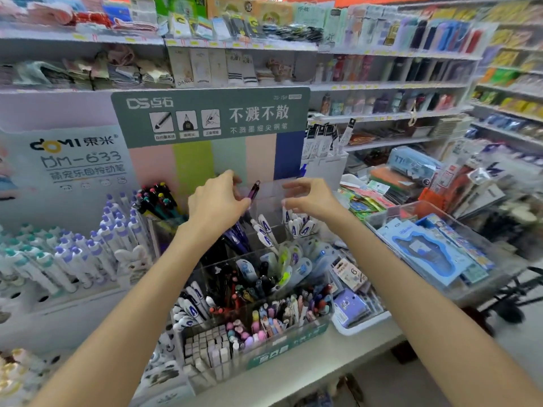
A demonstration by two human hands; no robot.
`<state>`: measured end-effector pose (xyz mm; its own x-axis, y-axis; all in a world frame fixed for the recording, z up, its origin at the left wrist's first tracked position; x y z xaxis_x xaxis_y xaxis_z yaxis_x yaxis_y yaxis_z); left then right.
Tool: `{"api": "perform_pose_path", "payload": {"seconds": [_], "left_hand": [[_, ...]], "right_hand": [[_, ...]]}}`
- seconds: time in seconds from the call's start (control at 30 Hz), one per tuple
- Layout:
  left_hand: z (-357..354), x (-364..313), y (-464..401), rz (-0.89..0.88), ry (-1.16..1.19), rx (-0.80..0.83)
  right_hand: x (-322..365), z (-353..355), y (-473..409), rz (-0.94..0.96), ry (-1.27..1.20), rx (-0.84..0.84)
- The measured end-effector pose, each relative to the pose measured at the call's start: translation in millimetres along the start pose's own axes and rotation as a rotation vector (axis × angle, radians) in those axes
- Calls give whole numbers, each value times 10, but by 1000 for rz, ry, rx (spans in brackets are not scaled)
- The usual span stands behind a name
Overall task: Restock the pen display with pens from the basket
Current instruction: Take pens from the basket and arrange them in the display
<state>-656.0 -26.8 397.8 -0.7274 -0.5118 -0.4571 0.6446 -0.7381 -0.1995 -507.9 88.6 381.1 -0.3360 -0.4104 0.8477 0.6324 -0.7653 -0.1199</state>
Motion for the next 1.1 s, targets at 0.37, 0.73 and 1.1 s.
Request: {"api": "perform_pose_path", "payload": {"seconds": [0.37,0.73,1.1], "left_hand": [[-1155,-843,888,-372,419,820],[-2131,-2123,2991,-691,277,1348],[-3370,-3020,4534,-561,97,1517]], "right_hand": [[-989,784,1882,-436,-141,-403],[-1560,1259,4540,-838,-232,-729],[-2603,1833,6185,-1032,-266,-794]]}}
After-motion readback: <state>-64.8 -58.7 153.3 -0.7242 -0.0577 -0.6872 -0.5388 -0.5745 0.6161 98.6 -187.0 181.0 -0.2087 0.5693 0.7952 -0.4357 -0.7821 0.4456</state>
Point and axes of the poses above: each hand's wrist, its own y-axis away from the middle knuckle, its own z-axis out of the back of the hand, x = y × z, the point moved 4 cm from there along -y, towards the middle knuckle, and after that the axes turned 6 degrees about z, right-handed, at the moved point
